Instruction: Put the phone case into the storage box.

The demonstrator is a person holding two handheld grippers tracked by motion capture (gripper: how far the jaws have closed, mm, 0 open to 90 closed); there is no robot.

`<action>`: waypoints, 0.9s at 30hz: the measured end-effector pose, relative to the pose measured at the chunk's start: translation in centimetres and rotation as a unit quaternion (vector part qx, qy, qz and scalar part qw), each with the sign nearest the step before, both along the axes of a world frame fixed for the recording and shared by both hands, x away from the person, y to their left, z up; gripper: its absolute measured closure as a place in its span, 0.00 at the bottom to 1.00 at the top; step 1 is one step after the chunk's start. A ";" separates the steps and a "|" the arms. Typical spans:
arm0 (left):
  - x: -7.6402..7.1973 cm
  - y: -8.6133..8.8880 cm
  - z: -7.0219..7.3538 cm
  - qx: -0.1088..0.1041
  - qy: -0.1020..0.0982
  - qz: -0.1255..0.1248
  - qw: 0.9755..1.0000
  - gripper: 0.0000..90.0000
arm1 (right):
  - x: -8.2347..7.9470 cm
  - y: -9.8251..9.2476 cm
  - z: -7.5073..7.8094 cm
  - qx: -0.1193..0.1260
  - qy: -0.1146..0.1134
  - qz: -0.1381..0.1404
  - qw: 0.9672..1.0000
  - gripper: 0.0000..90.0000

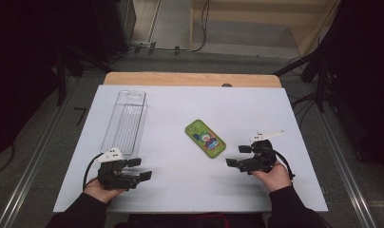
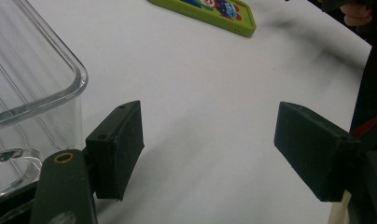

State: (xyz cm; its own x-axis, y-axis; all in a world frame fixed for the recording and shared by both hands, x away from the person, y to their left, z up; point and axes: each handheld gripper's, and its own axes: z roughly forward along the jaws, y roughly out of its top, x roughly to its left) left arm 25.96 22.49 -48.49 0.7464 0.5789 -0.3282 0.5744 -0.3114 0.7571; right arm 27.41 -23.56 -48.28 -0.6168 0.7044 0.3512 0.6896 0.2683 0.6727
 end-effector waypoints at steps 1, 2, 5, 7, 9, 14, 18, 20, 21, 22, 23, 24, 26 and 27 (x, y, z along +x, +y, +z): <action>0.0 0.0 0.0 0.000 0.000 0.001 1.000 0.28 | 0.1 0.1 0.1 -0.003 -0.003 -0.001 1.000 0.13; 0.0 0.0 0.0 -0.001 0.000 0.001 1.000 0.28 | 0.2 0.2 0.2 -0.004 -0.006 0.000 1.000 0.13; 0.0 0.0 0.0 -0.001 0.000 0.000 1.000 0.28 | 0.4 0.3 0.4 -0.006 -0.008 -0.008 1.000 0.13; 0.0 0.0 0.0 0.001 0.000 0.000 1.000 0.28 | 0.5 0.4 0.5 -0.013 -0.011 -0.010 1.000 0.13; 0.0 0.0 0.0 0.000 0.000 0.000 1.000 0.28 | 0.8 0.6 0.6 -0.007 -0.009 -0.010 1.000 0.13; 0.1 0.0 -0.1 -0.002 0.001 0.000 1.000 0.28 | 1.3 1.1 0.8 -0.011 -0.012 -0.007 1.000 0.13; 0.0 -0.1 0.0 -0.005 -0.003 -0.006 1.000 0.28 | 1.9 1.5 1.1 -0.014 -0.015 -0.002 1.000 0.12; 0.0 -0.2 0.0 -0.004 -0.003 -0.006 1.000 0.28 | 2.2 1.7 1.2 -0.017 -0.020 -0.003 1.000 0.12; 0.1 -0.2 0.0 -0.003 -0.002 -0.005 1.000 0.28 | 2.3 1.8 1.3 -0.017 -0.020 -0.002 1.000 0.12; 0.1 -0.1 0.0 -0.002 -0.001 -0.005 1.000 0.28 | 2.5 1.9 1.4 -0.018 -0.023 0.001 1.000 0.12; 0.1 -0.1 0.0 -0.002 -0.001 -0.004 1.000 0.28 | 2.6 2.1 1.5 -0.018 -0.024 0.002 1.000 0.12; 0.1 -0.1 0.0 -0.003 -0.001 -0.004 1.000 0.28 | 2.7 2.2 1.5 -0.019 -0.026 0.002 0.999 0.12; 0.1 -0.1 0.0 -0.003 -0.001 -0.004 1.000 0.27 | 3.1 2.4 1.6 -0.019 -0.026 0.002 0.999 0.12; 0.1 -0.1 0.0 -0.003 -0.001 -0.004 1.000 0.27 | 3.3 2.5 1.6 -0.022 -0.022 0.002 1.000 0.11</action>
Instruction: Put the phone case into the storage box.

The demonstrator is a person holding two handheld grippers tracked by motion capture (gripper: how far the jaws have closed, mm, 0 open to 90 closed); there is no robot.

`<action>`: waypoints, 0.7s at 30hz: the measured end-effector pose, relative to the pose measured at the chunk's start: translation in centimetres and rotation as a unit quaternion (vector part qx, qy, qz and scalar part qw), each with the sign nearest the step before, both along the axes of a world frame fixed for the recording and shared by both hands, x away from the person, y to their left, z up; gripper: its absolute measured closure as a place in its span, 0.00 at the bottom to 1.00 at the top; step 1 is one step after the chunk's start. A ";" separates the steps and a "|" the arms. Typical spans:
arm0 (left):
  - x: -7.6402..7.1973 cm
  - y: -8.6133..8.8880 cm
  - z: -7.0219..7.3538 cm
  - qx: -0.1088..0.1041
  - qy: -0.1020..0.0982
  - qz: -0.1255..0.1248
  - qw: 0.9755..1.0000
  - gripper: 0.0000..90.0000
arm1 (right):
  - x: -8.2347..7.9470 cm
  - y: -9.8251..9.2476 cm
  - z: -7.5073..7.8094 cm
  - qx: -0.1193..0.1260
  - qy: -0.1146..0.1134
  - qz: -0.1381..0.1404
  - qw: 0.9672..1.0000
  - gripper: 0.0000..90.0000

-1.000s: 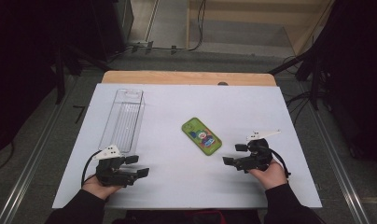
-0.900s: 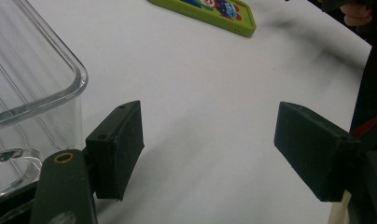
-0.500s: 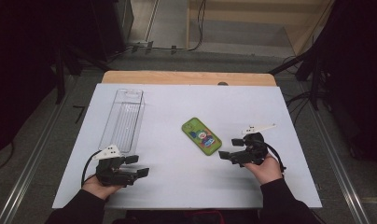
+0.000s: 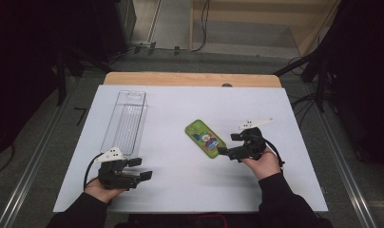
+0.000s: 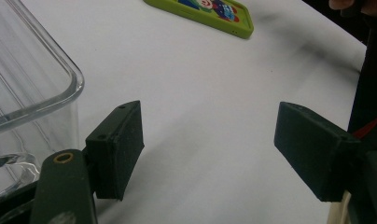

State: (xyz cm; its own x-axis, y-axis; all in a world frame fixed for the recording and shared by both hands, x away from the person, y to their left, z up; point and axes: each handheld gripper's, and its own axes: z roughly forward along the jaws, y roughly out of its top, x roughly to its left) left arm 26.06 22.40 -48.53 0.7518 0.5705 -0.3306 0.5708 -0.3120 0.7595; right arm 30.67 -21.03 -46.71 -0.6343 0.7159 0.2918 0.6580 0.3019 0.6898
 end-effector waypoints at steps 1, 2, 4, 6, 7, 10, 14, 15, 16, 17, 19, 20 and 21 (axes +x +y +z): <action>0.0 0.0 0.0 0.000 0.000 0.000 1.000 0.28 | 0.2 0.1 0.0 0.001 0.003 -0.001 1.000 0.04; 0.0 0.0 0.0 0.000 0.000 0.000 1.000 0.28 | 0.4 0.3 0.0 -0.002 0.004 -0.002 1.000 0.00; 0.0 0.0 0.0 0.000 0.000 0.000 1.000 0.28 | 0.7 0.5 0.1 -0.005 0.005 -0.006 1.000 0.00; 0.0 0.0 0.0 -0.001 0.000 0.000 1.000 0.28 | 0.9 0.7 0.2 -0.005 0.005 -0.008 1.000 0.00; 0.0 0.0 0.0 -0.001 0.000 0.000 1.000 0.28 | 0.9 0.8 0.2 -0.005 0.003 -0.010 1.000 0.00; 0.0 0.0 0.0 -0.001 0.000 -0.001 1.000 0.28 | 1.2 1.1 0.2 -0.007 0.008 -0.010 1.000 0.00; 0.0 0.1 0.0 -0.001 0.000 0.000 1.000 0.28 | 1.7 1.6 0.4 -0.013 0.008 -0.016 1.000 0.00; 0.0 0.1 0.0 -0.001 0.000 0.001 1.000 0.28 | 2.1 1.9 0.5 -0.015 0.008 -0.026 1.000 0.00; 0.0 0.1 0.0 -0.001 0.000 0.001 1.000 0.28 | 2.1 1.9 0.5 -0.015 0.008 -0.026 1.000 0.00; 0.0 0.1 0.0 0.000 0.000 0.001 1.000 0.28 | 2.2 2.0 0.5 -0.014 0.006 -0.024 1.000 0.00; 0.0 0.1 0.0 -0.001 0.002 0.001 1.000 0.28 | 2.6 2.4 0.6 -0.015 0.002 -0.020 1.000 0.00; 0.0 0.1 0.0 -0.001 0.002 0.001 1.000 0.28 | 2.7 2.5 0.7 -0.016 0.002 -0.019 1.000 0.00; 0.0 0.1 0.0 0.000 0.002 0.001 1.000 0.28 | 2.8 2.6 0.7 -0.016 0.001 -0.018 1.000 0.00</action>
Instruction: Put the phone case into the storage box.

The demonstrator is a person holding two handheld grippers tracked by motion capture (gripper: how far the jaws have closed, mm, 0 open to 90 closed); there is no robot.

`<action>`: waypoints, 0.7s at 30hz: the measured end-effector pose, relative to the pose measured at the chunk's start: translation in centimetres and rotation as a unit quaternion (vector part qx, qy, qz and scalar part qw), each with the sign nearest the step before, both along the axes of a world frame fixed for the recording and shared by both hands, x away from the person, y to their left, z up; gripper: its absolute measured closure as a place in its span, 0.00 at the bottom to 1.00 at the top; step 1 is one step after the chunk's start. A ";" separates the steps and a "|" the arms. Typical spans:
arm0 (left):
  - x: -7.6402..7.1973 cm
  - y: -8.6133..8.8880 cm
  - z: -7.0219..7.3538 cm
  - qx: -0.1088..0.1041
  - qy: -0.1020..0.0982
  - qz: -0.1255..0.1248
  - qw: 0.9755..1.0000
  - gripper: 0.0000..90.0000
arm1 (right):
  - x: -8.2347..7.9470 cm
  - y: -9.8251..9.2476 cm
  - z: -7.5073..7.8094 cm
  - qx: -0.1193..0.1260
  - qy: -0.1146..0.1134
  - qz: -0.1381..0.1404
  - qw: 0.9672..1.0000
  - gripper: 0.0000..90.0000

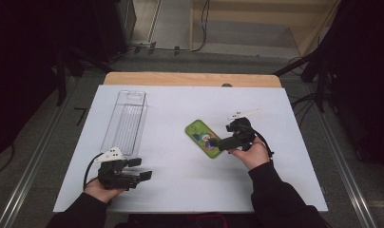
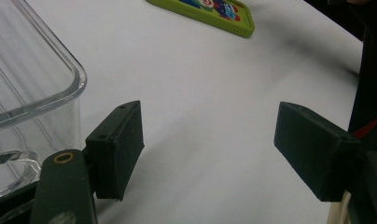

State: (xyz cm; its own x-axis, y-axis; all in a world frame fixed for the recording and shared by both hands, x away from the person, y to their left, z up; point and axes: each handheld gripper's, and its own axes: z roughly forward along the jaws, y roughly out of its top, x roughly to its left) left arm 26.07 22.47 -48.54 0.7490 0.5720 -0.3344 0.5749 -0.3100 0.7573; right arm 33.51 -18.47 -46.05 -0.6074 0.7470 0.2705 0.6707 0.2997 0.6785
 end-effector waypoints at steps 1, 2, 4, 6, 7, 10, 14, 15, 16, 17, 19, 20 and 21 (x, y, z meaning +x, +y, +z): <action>0.0 0.0 0.0 -0.001 0.000 0.000 1.000 0.28 | 0.1 0.1 0.0 -0.001 -0.001 0.002 1.000 0.00; 0.0 0.0 0.0 -0.001 0.000 0.000 1.000 0.28 | 0.1 0.1 0.0 -0.001 -0.001 0.002 1.000 0.00; 0.0 0.0 0.0 -0.001 0.000 0.001 1.000 0.28 | 0.4 0.3 0.0 -0.001 -0.002 0.005 1.000 0.00; 0.0 0.0 0.0 -0.001 0.000 0.000 1.000 0.28 | 0.7 0.5 0.0 0.001 -0.004 0.013 1.000 0.00; 0.0 0.0 0.0 -0.001 0.000 0.000 1.000 0.28 | 0.7 0.5 0.0 0.001 -0.004 0.013 1.000 0.00; 0.0 0.0 0.0 -0.001 0.000 -0.001 1.000 0.28 | 1.2 0.9 -0.1 0.001 0.000 0.019 1.000 0.00; 0.0 0.0 0.0 -0.002 0.001 -0.001 1.000 0.28 | 1.8 1.8 -0.3 -0.011 0.003 0.026 1.000 0.00; 0.0 0.0 0.0 -0.001 0.001 -0.001 1.000 0.28 | 2.0 1.9 -0.3 -0.011 0.002 0.029 1.000 0.00; 0.0 0.0 0.0 -0.001 0.000 0.000 1.000 0.28 | 2.1 2.0 -0.3 -0.013 0.003 0.031 0.999 0.00; 0.0 0.0 0.0 -0.001 0.000 0.000 1.000 0.28 | 2.2 2.1 -0.4 -0.013 0.003 0.031 0.999 0.00; 0.0 0.0 0.0 0.000 0.000 -0.001 1.000 0.28 | 2.3 2.2 -0.4 -0.014 0.002 0.032 0.999 0.00; 0.0 0.0 0.0 0.004 0.000 -0.002 1.000 0.28 | 2.4 2.5 -0.5 -0.016 0.004 0.031 0.999 0.00; 0.0 0.0 0.0 0.003 0.000 -0.001 1.000 0.28 | 2.5 2.6 -0.6 -0.017 0.004 0.033 0.999 0.00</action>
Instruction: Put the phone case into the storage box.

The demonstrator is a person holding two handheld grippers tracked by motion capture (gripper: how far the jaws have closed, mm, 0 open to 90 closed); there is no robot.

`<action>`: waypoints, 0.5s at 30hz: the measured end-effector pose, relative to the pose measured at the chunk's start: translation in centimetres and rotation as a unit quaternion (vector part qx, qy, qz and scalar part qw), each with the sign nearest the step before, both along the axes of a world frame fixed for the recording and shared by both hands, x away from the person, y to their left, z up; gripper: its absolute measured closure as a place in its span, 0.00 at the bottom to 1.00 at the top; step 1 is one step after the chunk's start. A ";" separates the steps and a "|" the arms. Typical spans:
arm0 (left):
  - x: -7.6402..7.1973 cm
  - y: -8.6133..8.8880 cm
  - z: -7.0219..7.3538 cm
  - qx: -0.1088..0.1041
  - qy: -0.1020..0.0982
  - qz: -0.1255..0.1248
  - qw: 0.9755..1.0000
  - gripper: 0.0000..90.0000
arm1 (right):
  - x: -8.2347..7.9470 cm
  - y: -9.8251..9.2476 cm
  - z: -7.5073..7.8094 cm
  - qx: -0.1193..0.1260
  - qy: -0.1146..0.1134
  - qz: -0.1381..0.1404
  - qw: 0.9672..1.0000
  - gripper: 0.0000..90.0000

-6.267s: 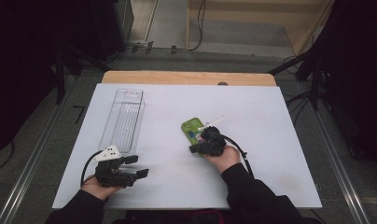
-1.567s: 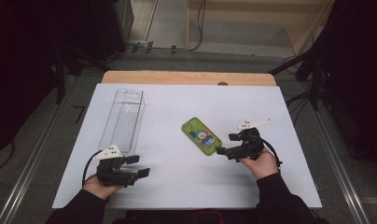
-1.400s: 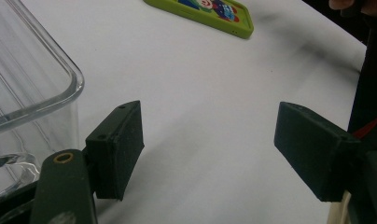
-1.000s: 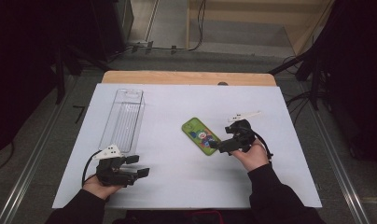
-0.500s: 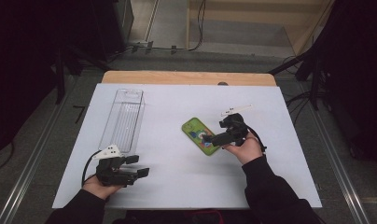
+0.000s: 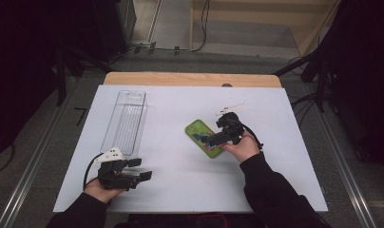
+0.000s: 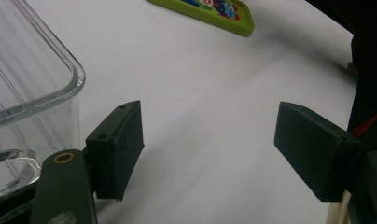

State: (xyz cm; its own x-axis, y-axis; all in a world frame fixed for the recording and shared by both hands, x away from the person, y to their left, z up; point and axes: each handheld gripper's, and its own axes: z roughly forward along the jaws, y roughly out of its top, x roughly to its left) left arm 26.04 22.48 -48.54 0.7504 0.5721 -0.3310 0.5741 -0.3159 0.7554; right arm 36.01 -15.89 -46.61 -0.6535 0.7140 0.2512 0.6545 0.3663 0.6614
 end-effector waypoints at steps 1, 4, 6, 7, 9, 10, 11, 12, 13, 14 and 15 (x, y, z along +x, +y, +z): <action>0.0 0.0 0.0 -0.001 0.000 0.000 1.000 0.28 | 0.0 0.1 -0.1 0.000 0.001 0.000 1.000 0.00; 0.0 0.0 0.0 -0.001 0.000 0.001 1.000 0.28 | 0.2 0.5 -0.3 0.000 0.002 0.001 1.000 0.00; 0.0 0.0 0.0 -0.002 0.000 -0.001 1.000 0.28 | 0.4 0.8 -0.4 -0.001 0.003 0.003 1.000 0.00; 0.0 0.0 0.0 -0.002 0.000 -0.001 1.000 0.28 | 0.6 0.9 -0.5 -0.004 0.003 0.003 1.000 0.00; 0.0 0.0 0.0 -0.002 0.000 -0.001 1.000 0.28 | 0.8 1.1 -0.6 -0.007 0.004 0.004 1.000 0.00; 0.0 0.0 0.0 -0.002 0.000 -0.001 1.000 0.28 | 0.8 1.1 -0.6 -0.007 0.004 0.004 1.000 0.00; 0.0 0.0 0.0 -0.002 0.001 -0.001 1.000 0.28 | 0.9 1.3 -0.6 -0.007 0.003 0.004 1.000 0.00; 0.0 0.0 0.0 -0.003 0.000 -0.001 1.000 0.28 | 0.9 1.4 -0.6 -0.005 0.004 0.003 1.000 0.00; 0.0 0.0 0.0 -0.003 0.001 -0.001 1.000 0.28 | 1.0 1.5 -0.7 -0.005 0.002 0.004 1.000 0.00; 0.0 0.0 0.0 -0.003 0.001 -0.001 1.000 0.28 | 1.0 1.5 -0.8 -0.005 0.001 0.003 1.000 0.00; 0.0 0.0 0.0 -0.003 0.001 -0.001 1.000 0.28 | 1.0 1.5 -0.8 -0.005 0.001 0.003 1.000 0.00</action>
State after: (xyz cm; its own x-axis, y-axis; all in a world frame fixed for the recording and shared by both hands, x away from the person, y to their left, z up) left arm 26.02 22.50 -48.50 0.7516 0.5684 -0.3347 0.5740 -0.3135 0.7565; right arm 37.01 -14.37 -47.38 -0.6578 0.7119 0.2459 0.6535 0.3771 0.6563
